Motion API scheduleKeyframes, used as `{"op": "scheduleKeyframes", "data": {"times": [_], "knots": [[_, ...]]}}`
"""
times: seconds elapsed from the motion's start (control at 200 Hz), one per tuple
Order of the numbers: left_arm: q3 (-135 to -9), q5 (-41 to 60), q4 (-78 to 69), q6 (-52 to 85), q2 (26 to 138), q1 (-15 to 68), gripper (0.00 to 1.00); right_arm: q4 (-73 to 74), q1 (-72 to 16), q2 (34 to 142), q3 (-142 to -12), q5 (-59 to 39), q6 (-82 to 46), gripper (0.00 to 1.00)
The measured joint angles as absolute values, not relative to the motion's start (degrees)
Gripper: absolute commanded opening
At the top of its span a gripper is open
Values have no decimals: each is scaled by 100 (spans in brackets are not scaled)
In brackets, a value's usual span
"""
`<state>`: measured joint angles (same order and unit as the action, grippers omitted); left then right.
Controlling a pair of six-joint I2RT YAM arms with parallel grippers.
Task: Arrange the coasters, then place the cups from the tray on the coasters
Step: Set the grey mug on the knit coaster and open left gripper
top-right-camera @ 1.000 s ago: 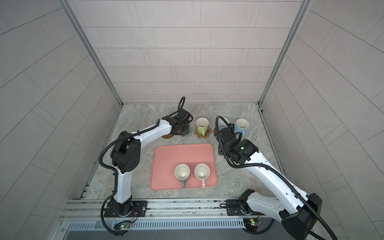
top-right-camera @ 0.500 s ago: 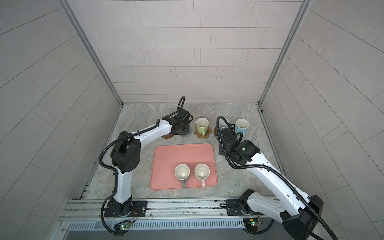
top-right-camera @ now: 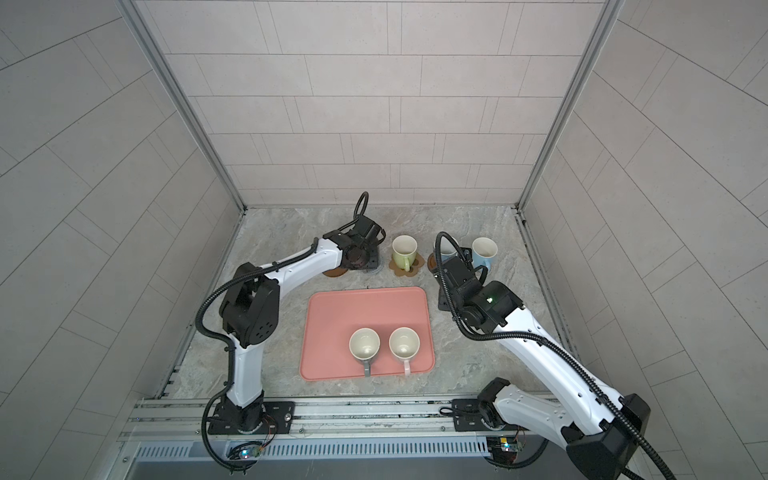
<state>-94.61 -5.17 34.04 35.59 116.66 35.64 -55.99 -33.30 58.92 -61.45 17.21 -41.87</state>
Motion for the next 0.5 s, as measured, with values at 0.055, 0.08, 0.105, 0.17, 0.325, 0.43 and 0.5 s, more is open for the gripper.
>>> {"op": "scheduleKeyframes", "data": {"times": [0.055, 0.08, 0.105, 0.17, 0.325, 0.43, 0.5], "knots": [[-9461, -493, 3393, 3583, 11666, 3564, 46, -5601, -3330, 5857, -6145, 1726, -4189, 49], [-9461, -484, 3389, 3601, 11666, 3564, 46, -5603, -3330, 5841, -6145, 1730, -4189, 49], [-9461, -469, 3380, 3607, 11666, 3564, 46, -5603, -3330, 5824, -6145, 1737, -4189, 49], [-9461, -440, 3363, 3627, 11666, 3564, 46, -5605, -3330, 5774, -6141, 1745, -4195, 49], [-9461, -379, 3315, 3664, 11666, 3564, 46, -5653, -3330, 5695, -6141, 1767, -4213, 49], [-9461, -353, 3277, 3675, 11666, 3562, 46, -5690, -3330, 5666, -6136, 1780, -4224, 49], [-9459, -340, 3273, 3693, 11666, 3562, 46, -5693, -3330, 5655, -6130, 1800, -4226, 49]]}}
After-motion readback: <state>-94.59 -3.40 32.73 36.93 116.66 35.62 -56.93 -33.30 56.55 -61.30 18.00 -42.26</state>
